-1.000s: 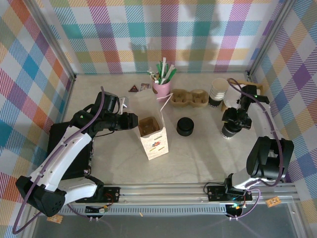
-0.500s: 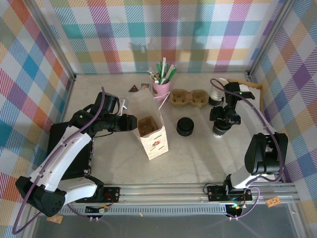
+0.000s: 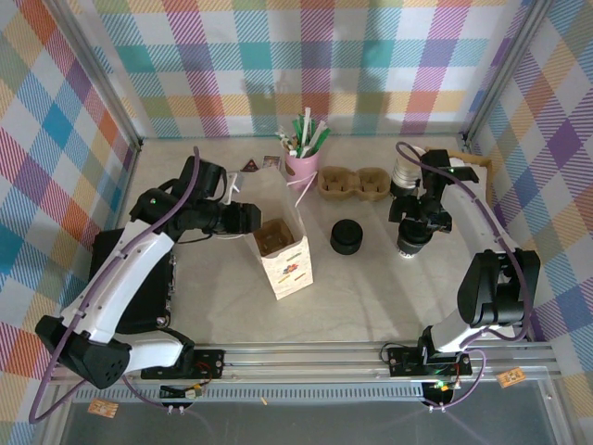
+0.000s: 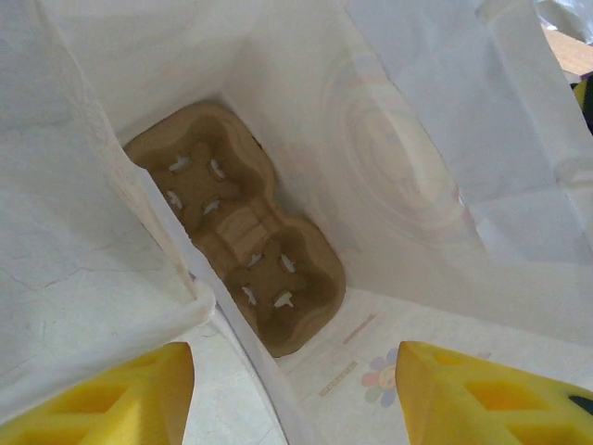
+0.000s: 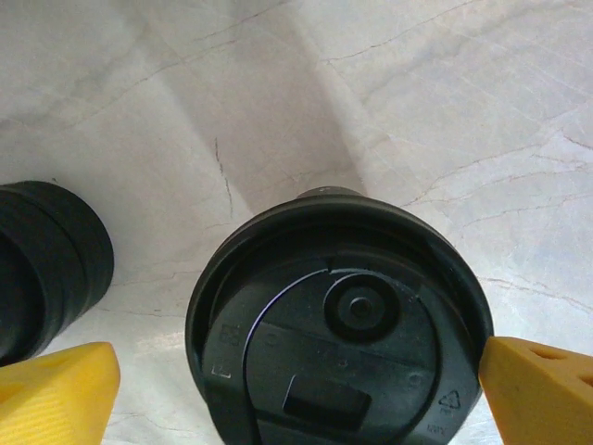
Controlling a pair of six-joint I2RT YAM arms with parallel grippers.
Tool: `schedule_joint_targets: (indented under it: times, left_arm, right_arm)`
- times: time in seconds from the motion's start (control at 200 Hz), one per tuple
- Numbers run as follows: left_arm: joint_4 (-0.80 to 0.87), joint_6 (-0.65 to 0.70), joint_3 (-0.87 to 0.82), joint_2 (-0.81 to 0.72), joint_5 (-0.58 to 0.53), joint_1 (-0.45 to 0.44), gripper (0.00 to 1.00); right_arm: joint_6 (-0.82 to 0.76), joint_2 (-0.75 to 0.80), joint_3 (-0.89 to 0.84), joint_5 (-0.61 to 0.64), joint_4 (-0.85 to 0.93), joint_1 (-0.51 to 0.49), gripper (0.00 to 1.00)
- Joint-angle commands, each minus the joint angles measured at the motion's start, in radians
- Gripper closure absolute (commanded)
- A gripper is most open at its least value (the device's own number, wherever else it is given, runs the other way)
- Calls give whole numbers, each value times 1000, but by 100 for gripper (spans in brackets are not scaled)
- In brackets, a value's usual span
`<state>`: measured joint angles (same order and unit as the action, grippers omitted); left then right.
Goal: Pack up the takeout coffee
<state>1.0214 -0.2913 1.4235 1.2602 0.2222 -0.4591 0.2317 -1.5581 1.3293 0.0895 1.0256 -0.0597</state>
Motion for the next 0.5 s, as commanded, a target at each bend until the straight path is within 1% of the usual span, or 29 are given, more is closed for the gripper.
schedule_joint_targets:
  times: [0.0, 0.05, 0.155, 0.24, 0.385, 0.495]
  left_arm:
    - [73, -11, 60, 29, -28, 8, 40]
    - [88, -21, 74, 40, -40, 9, 40]
    - [114, -39, 104, 63, -61, 9, 40]
    - [130, -37, 123, 76, -64, 9, 41]
    - [158, -40, 150, 100, -71, 8, 43]
    - [169, -39, 164, 112, -73, 8, 47]
  right_arm:
    - [119, 51, 33, 16, 64, -5, 1]
    - [154, 56, 31, 28, 74, -4, 0]
    - [226, 61, 19, 47, 88, -5, 8]
    - [267, 65, 6, 48, 84, -5, 11]
    - [296, 47, 6, 52, 82, -6, 12]
    - [290, 31, 15, 60, 79, -10, 12]
